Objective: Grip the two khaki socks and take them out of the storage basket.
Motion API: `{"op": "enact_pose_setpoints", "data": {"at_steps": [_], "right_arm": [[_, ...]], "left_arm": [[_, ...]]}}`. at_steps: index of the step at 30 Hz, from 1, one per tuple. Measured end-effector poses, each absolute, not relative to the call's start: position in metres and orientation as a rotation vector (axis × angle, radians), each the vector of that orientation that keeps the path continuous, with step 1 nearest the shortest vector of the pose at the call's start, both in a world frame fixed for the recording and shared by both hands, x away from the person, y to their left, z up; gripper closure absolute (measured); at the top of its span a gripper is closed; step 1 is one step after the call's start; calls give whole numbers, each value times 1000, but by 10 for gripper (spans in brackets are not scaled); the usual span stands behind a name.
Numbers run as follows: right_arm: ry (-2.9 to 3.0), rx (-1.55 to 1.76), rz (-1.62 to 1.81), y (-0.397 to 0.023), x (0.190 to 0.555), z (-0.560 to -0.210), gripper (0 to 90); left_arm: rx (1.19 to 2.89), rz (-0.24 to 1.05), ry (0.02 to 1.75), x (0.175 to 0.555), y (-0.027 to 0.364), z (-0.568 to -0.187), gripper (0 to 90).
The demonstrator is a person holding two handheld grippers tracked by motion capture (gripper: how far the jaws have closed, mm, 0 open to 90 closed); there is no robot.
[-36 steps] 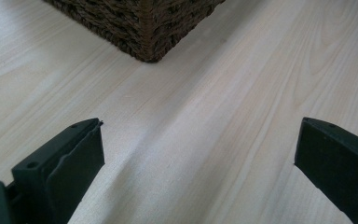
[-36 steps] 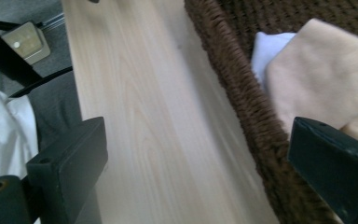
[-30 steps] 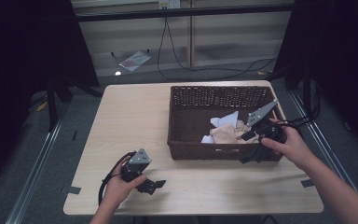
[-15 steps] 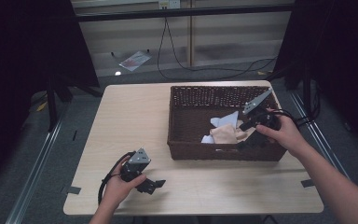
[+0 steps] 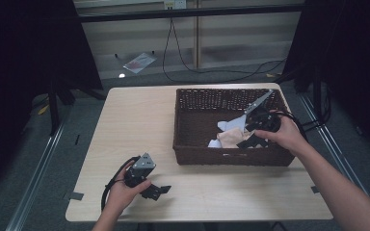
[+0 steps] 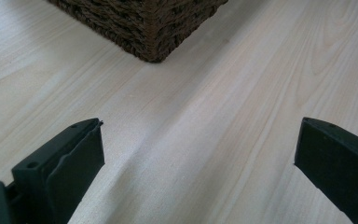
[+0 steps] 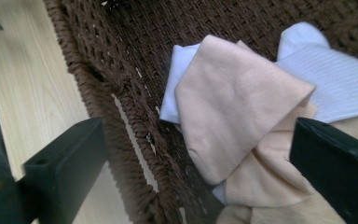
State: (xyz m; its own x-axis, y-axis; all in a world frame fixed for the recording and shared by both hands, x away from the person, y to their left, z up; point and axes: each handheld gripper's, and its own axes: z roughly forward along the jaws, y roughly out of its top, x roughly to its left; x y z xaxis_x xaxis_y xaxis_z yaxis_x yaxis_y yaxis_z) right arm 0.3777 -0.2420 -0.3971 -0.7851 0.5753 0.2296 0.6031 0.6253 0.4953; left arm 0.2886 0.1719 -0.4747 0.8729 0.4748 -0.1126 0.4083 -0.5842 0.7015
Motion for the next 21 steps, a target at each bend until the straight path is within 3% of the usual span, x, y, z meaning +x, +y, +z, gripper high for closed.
{"op": "enact_pose_setpoints", "data": {"at_steps": [3,5,13,14,21], "right_arm": [[-2776,-1025,-923,-246,383,-399,89],[-2765,-1025,-919,-246,385,-400,68],[-2780,-1099,-859,-245,393,-411,143],[-2789,-1114,-824,-244,396,-413,195],[-2804,-1154,-791,-245,403,-420,337]], "left_arm": [[2269,117,643,288,172,-474,12],[2270,118,642,288,172,-474,12],[2273,118,638,288,172,-474,11],[2270,118,638,288,172,-474,11],[2268,118,637,289,172,-474,11]]}}
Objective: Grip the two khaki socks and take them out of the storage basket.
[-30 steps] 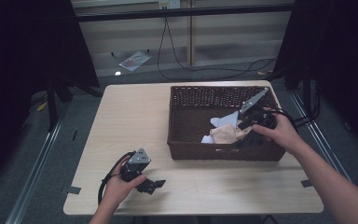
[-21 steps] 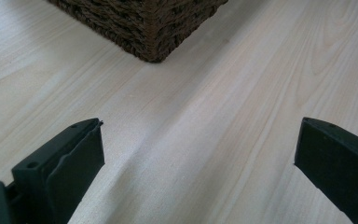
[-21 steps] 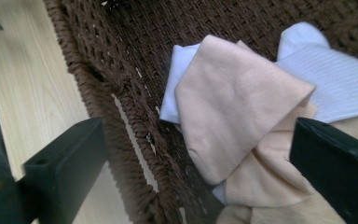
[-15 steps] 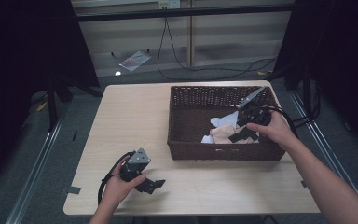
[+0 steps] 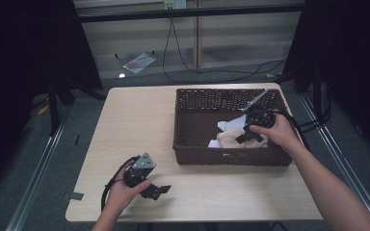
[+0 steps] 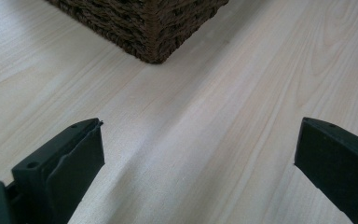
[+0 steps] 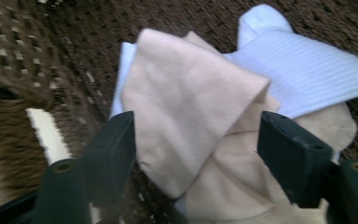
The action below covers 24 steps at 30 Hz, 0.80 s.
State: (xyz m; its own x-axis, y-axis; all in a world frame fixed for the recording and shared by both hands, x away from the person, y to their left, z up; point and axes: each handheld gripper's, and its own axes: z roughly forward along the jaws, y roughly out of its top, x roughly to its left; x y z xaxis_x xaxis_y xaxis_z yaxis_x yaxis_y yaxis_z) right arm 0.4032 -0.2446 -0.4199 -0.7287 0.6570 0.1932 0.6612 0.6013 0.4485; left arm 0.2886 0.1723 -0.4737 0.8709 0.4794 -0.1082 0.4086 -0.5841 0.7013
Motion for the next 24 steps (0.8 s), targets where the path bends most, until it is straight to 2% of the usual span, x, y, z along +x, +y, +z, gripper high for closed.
{"op": "enact_pose_setpoints", "data": {"at_steps": [3,6,8,9,10,17,24], "right_arm": [[-2821,-1140,-760,-243,406,-426,385],[-2822,-1128,-736,-241,407,-431,584],[-2832,-1111,-722,-241,406,-431,779],[-2832,-1111,-722,-241,406,-431,779],[-2836,-1114,-735,-242,405,-430,871],[-2823,-1089,-754,-245,402,-417,896],[-2839,-1070,-793,-252,396,-381,897]], "left_arm": [[2267,124,636,289,173,-473,12],[2268,123,636,289,173,-473,12],[2267,123,635,289,173,-473,11],[2270,125,636,289,173,-473,11],[2266,123,635,289,173,-473,12],[2264,122,633,289,173,-473,12],[2269,124,634,289,173,-473,12]]}}
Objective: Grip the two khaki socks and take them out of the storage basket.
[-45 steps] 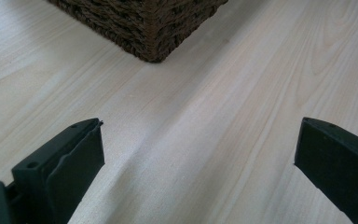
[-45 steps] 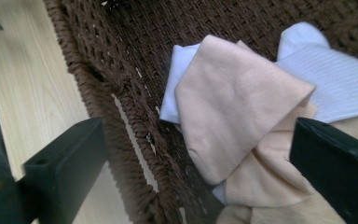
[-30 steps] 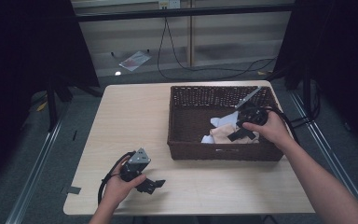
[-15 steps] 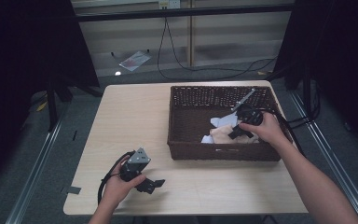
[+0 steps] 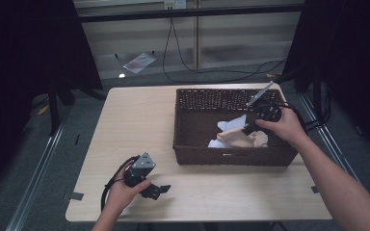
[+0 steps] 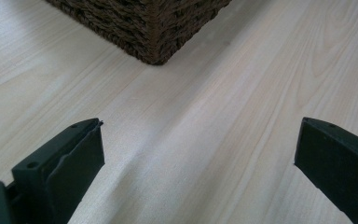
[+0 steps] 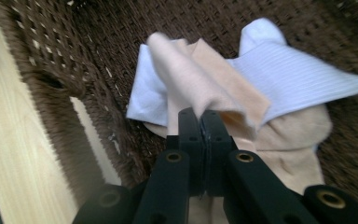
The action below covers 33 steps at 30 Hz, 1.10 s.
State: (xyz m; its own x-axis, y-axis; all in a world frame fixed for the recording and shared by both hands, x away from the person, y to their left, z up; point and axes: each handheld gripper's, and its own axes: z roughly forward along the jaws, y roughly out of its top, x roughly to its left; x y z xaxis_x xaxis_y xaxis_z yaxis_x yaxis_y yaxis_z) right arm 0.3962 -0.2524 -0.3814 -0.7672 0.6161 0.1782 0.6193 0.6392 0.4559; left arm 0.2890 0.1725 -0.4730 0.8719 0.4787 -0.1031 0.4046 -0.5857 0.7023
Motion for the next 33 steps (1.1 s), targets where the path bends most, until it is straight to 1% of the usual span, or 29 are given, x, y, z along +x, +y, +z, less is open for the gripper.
{"op": "enact_pose_setpoints", "data": {"at_steps": [5,6,7,18,33], "right_arm": [[-2844,-1050,-771,-255,393,-365,897],[-2846,-1046,-788,-257,392,-357,897],[-2846,-1046,-788,-257,392,-357,897],[-2862,-1030,-857,-264,389,-312,897],[-2881,-955,-888,-269,378,-273,896]], "left_arm": [[2262,123,636,289,173,-473,12],[2257,119,635,289,172,-473,12],[2257,119,635,289,172,-473,12],[2260,120,635,289,173,-473,12],[2254,118,638,289,172,-473,13]]}}
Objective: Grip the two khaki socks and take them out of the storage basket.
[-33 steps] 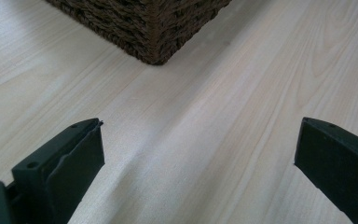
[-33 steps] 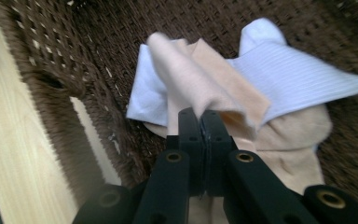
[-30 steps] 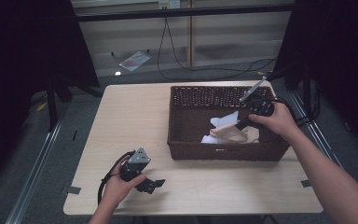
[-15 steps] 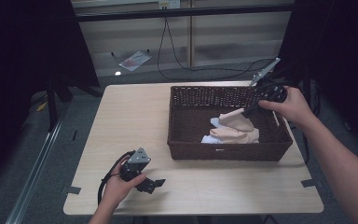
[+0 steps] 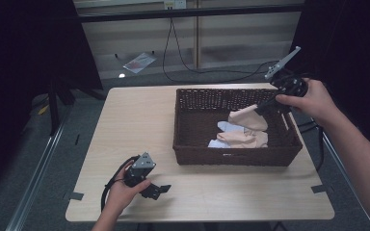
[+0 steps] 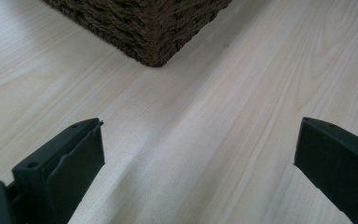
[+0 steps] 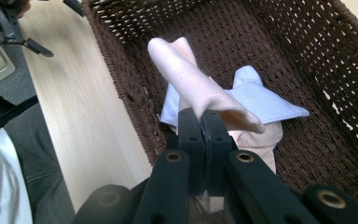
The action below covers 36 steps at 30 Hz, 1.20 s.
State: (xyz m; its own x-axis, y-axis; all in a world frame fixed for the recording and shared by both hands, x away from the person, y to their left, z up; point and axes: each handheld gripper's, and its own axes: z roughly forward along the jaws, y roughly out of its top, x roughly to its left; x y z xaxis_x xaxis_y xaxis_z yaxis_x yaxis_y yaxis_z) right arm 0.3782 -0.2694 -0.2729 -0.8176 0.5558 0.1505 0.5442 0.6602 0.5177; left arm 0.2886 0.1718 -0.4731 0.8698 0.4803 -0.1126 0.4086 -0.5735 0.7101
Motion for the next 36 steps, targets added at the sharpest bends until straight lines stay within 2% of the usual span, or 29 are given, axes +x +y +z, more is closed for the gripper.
{"op": "enact_pose_setpoints", "data": {"at_steps": [16,36], "right_arm": [[2871,879,953,-274,364,-245,895],[2960,710,1032,-269,338,-245,894]], "left_arm": [[2255,120,640,288,172,-473,13],[2260,119,633,289,172,-473,13]]}}
